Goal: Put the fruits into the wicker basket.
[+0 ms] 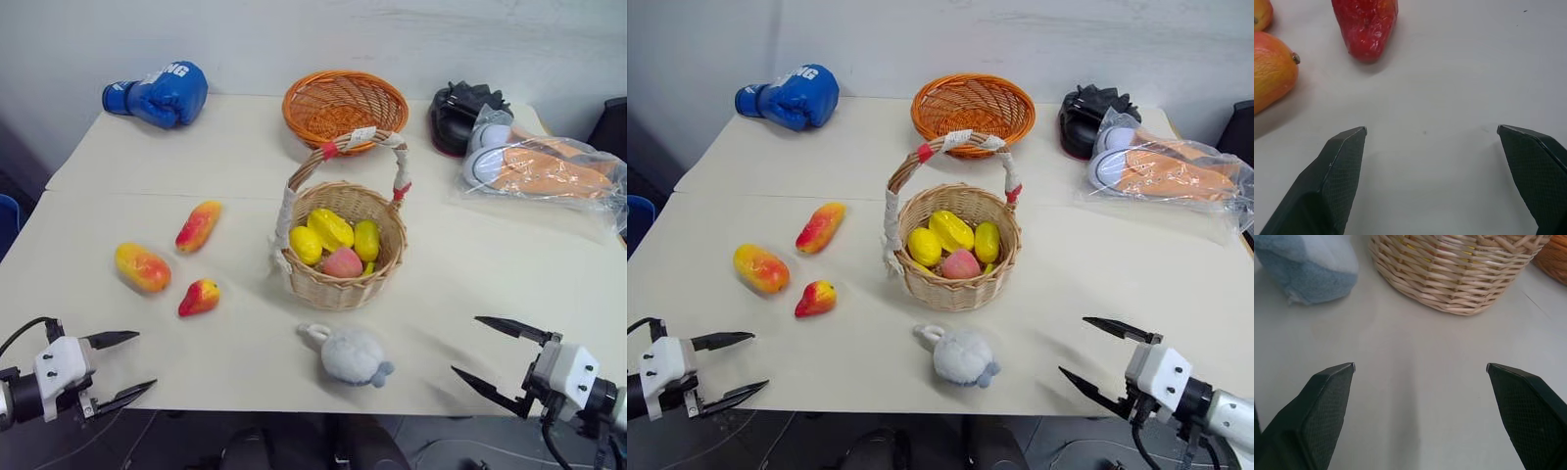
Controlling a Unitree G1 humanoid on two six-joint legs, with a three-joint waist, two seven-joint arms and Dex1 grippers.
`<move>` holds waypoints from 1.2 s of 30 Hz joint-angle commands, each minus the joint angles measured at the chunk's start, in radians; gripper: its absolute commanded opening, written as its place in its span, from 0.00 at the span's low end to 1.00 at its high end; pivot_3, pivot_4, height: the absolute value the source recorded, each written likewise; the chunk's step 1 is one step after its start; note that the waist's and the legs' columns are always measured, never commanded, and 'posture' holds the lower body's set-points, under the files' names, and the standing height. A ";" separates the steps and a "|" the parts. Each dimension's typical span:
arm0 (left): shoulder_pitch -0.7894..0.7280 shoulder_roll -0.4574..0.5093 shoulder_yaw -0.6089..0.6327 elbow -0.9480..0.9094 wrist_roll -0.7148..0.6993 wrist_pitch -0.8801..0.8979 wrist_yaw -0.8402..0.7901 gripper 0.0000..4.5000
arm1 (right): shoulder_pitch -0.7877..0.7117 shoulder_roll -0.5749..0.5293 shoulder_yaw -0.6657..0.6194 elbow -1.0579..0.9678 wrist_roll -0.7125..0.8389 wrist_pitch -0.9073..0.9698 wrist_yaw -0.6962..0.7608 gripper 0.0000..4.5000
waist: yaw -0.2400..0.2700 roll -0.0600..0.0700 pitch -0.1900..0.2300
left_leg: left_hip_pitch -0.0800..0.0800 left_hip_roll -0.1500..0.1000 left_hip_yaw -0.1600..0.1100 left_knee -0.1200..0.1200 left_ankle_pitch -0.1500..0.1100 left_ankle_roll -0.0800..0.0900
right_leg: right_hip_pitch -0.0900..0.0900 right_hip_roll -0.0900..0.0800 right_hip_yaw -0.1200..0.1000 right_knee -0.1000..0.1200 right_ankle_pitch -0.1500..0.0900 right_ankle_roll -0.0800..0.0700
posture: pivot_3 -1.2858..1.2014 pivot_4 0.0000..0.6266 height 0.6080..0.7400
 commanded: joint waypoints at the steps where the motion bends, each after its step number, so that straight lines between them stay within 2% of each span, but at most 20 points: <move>1: 0.010 0.022 0.028 0.014 0.018 -0.015 0.006 1.00 | 0.008 -0.007 -0.004 -0.042 0.022 0.053 -0.017 0.99 | 0.000 0.000 0.000 | 0.000 0.000 0.000 0.000 0.000 0.000 | 0.000 0.000 0.000 0.000 0.000 0.000 | 0.52 0.24 1.00; 5: -0.015 0.030 -0.008 -0.062 -0.038 0.141 0.013 1.00 | 0.001 -0.028 0.007 -0.076 0.068 0.168 -0.010 0.99 | 0.000 0.000 0.000 | 0.000 0.000 0.000 0.000 0.000 0.000 | 0.000 0.000 0.000 0.000 0.000 -0.001 | 0.52 0.24 1.00; 8: -0.031 0.045 -0.025 -0.178 -0.121 0.234 -0.029 1.00 | -0.016 -0.030 0.011 -0.111 0.091 0.218 -0.014 0.99 | 0.000 0.000 0.000 | 0.000 0.000 0.000 0.000 0.000 0.000 | 0.000 0.000 0.000 0.000 0.000 -0.001 | 0.52 0.24 1.00; 11: -0.058 0.028 -0.079 -0.365 -0.195 0.312 -0.016 1.00 | -0.055 -0.058 0.066 -0.254 0.199 0.354 -0.023 0.99 | 0.001 0.000 0.000 | 0.000 0.000 0.000 0.000 0.000 0.000 | 0.000 0.000 0.000 0.000 0.000 0.000 | 0.52 0.24 1.00; 13: -0.080 0.027 -0.121 -0.441 -0.220 0.346 -0.019 1.00 | -0.109 -0.094 0.131 -0.336 0.259 0.487 -0.058 0.99 | -0.002 0.001 0.001 | 0.000 0.000 0.000 0.001 0.000 0.000 | 0.001 0.000 0.000 0.001 0.000 0.000 | 0.52 0.24 1.00; 16: -0.145 0.016 -0.206 -0.508 -0.259 0.407 -0.015 1.00 | -0.273 -0.100 0.335 -0.387 0.251 0.678 -0.129 0.99 | -0.014 0.000 0.000 | 0.001 0.000 -0.002 0.001 0.001 -0.002 | 0.002 0.001 0.000 0.002 0.000 0.001 | 0.52 0.24 1.00; 19: -0.176 0.024 -0.249 -0.553 -0.291 0.447 -0.034 1.00 | -0.420 0.027 0.534 -0.337 0.170 0.763 -0.238 0.99 | -0.021 -0.001 0.000 | 0.000 0.000 -0.004 0.001 0.003 -0.003 | 0.001 0.001 -0.001 0.002 0.000 0.000 | 0.52 0.24 1.00; 22: -0.195 0.042 -0.251 -0.556 -0.295 0.459 -0.057 1.00 | -0.476 0.064 0.629 -0.267 0.109 0.807 -0.260 0.99 | -0.023 0.000 0.001 | -0.002 0.000 -0.004 0.000 0.004 -0.005 | -0.002 0.002 -0.001 0.003 0.000 -0.001 | 0.52 0.24 1.00; 25: -0.234 0.053 -0.256 -0.536 -0.287 0.464 -0.070 1.00 | -0.510 0.051 0.691 -0.194 0.087 0.836 -0.216 0.99 | -0.022 0.000 0.001 | -0.010 0.000 -0.004 0.003 0.005 -0.007 | -0.008 0.002 -0.001 0.003 0.000 0.000 | 0.52 0.24 1.00; 28: -0.273 0.058 -0.273 -0.530 -0.283 0.473 -0.077 1.00 | -0.529 0.064 0.711 -0.117 0.020 0.690 -0.167 0.85 | -0.021 -0.001 0.000 | -0.011 0.000 -0.004 0.006 0.005 -0.007 | -0.007 0.002 -0.001 0.003 -0.001 0.001 | 0.52 0.24 1.00; 32: -0.339 0.043 -0.312 -0.512 -0.279 0.477 -0.079 1.00 | -0.476 0.007 0.684 -0.099 0.051 0.606 -0.031 0.58 | -0.020 -0.001 0.000 | -0.011 0.000 -0.004 0.008 0.005 -0.006 | -0.006 0.002 -0.001 0.004 0.000 0.002 | 0.52 0.24 1.00; 35: -0.377 0.026 -0.349 -0.503 -0.283 0.484 -0.080 1.00 | -0.396 0.017 0.524 -0.171 0.207 0.646 -0.059 0.40 | -0.013 -0.001 0.000 | -0.011 0.000 -0.005 0.009 0.004 -0.006 | -0.006 0.002 -0.002 0.004 0.000 0.003 | 0.52 0.24 1.00; 36: -0.386 0.019 -0.358 -0.502 -0.283 0.489 -0.076 1.00 | -0.334 -0.016 0.440 -0.226 0.307 0.701 -0.055 0.34 | -0.011 0.000 0.001 | -0.011 0.000 -0.005 0.009 0.004 -0.005 | -0.006 0.002 -0.001 0.004 0.000 0.003 | 0.52 0.24 1.00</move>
